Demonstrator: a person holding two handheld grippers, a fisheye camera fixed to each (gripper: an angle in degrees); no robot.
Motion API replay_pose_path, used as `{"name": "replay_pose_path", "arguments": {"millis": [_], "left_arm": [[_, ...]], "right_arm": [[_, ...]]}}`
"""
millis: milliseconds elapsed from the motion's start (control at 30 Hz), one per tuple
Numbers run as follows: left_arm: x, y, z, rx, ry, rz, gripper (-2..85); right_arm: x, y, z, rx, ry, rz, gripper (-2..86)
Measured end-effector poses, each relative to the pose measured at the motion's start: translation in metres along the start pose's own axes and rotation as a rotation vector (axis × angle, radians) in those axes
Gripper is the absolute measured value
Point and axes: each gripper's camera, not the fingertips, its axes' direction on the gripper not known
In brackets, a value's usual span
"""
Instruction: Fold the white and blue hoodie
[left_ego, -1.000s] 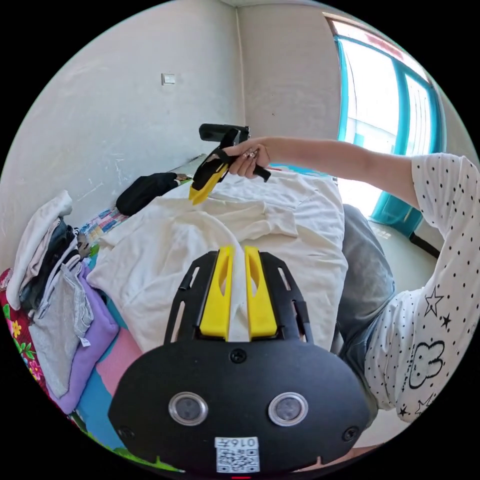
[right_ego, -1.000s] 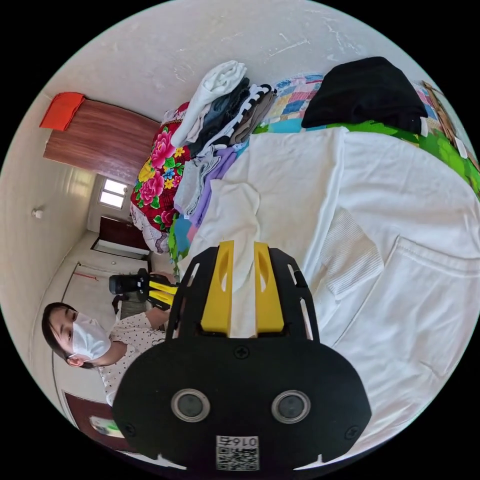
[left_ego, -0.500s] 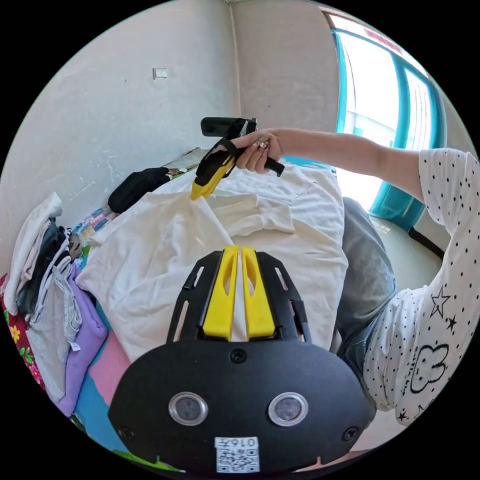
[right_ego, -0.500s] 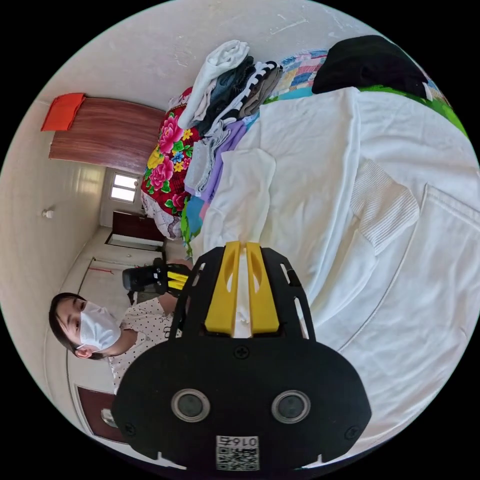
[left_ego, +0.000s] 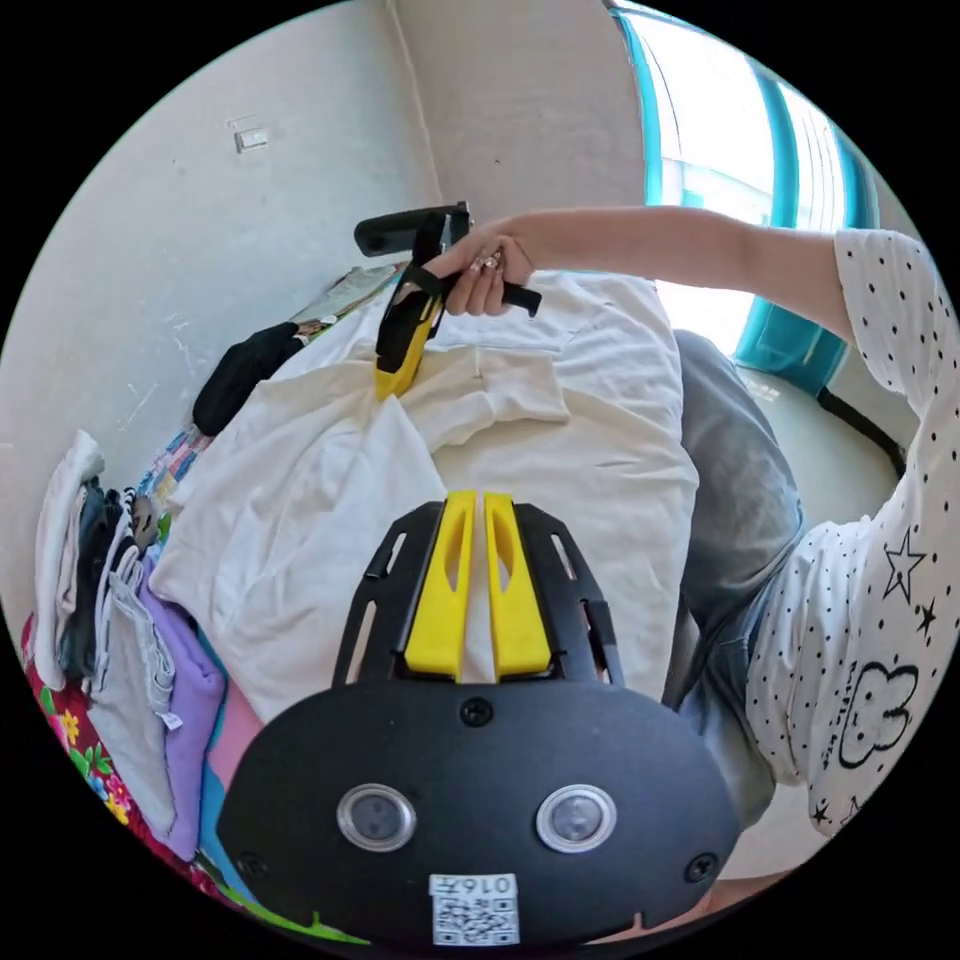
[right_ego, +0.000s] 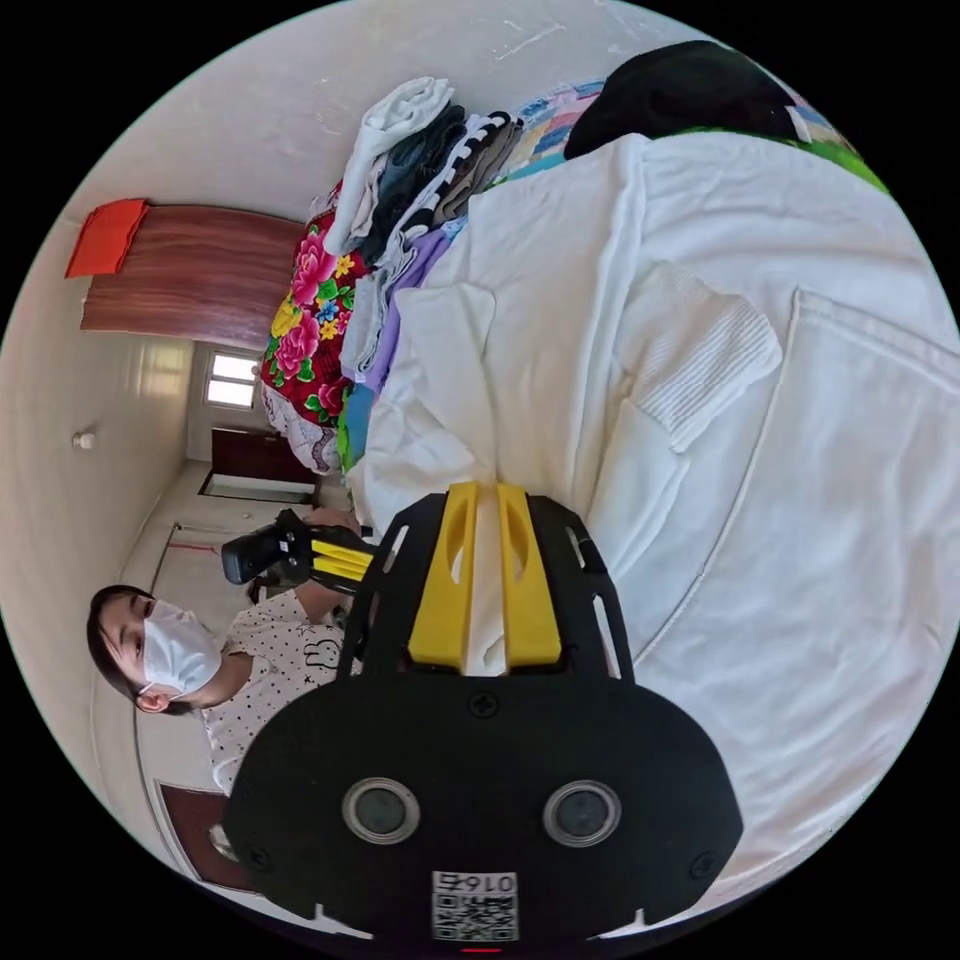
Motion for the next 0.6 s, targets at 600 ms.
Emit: {"name": "replay_pose_path", "arguments": {"millis": [600], "left_arm": [[0.032,-0.037,0.011,-0.119,-0.160,-0.013,-1.0]], "right_arm": [[-0.086,-0.011,0.034,0.011,0.257,-0.186,7.4]]}}
